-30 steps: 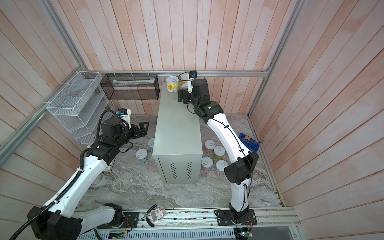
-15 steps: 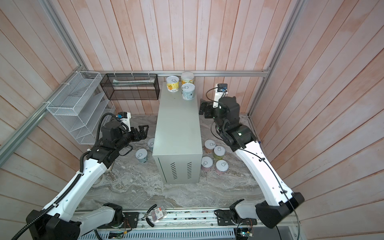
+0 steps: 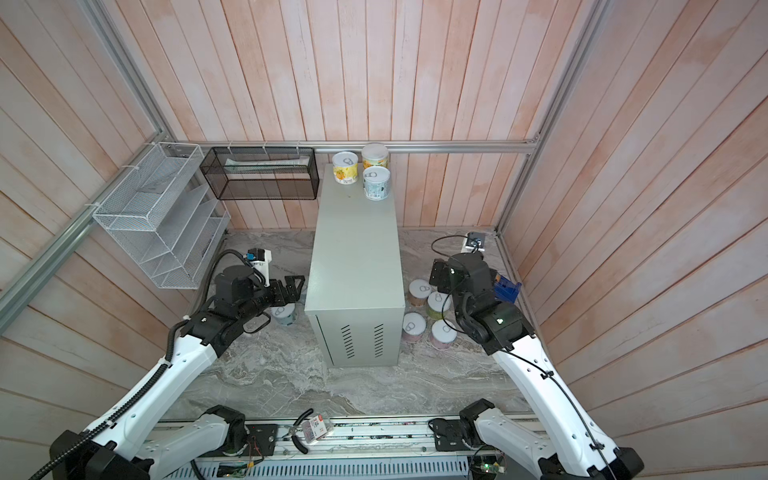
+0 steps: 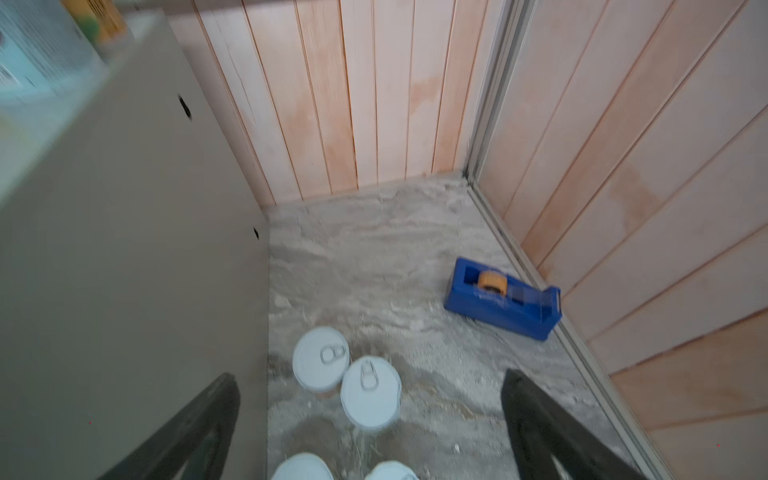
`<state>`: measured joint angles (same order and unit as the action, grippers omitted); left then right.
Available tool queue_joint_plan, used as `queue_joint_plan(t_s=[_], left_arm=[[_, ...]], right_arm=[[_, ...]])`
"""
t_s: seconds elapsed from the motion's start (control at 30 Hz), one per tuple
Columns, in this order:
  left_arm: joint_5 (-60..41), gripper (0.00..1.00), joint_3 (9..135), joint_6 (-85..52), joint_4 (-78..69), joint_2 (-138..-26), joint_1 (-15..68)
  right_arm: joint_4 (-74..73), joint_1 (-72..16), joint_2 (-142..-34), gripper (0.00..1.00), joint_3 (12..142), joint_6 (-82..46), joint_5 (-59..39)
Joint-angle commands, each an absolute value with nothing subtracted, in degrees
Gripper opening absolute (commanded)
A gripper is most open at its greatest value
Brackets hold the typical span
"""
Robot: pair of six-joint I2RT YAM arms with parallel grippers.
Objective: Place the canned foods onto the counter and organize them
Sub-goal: 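Open the right gripper and lower it to the floor cans beside the cabinet, then grasp a pink-labelled can on the floor with the right gripper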
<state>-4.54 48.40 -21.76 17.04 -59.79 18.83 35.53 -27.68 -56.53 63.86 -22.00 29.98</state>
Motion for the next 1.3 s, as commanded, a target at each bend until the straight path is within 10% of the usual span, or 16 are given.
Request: queue_joint_plan(t_s=[0.0, 1.27], left_arm=[[-5.4, 0.98, 45.4, -23.5, 15.3, -58.2, 19.7], [0.7, 0.98, 38.4, -25.8, 17.0, -56.5, 21.0]], right_arm=[[40.4, -27.6, -55.7, 0.97, 60.2, -26.3, 25.9], [30.3, -21.4, -61.2, 0.95, 37.6, -42.8, 17.4]])
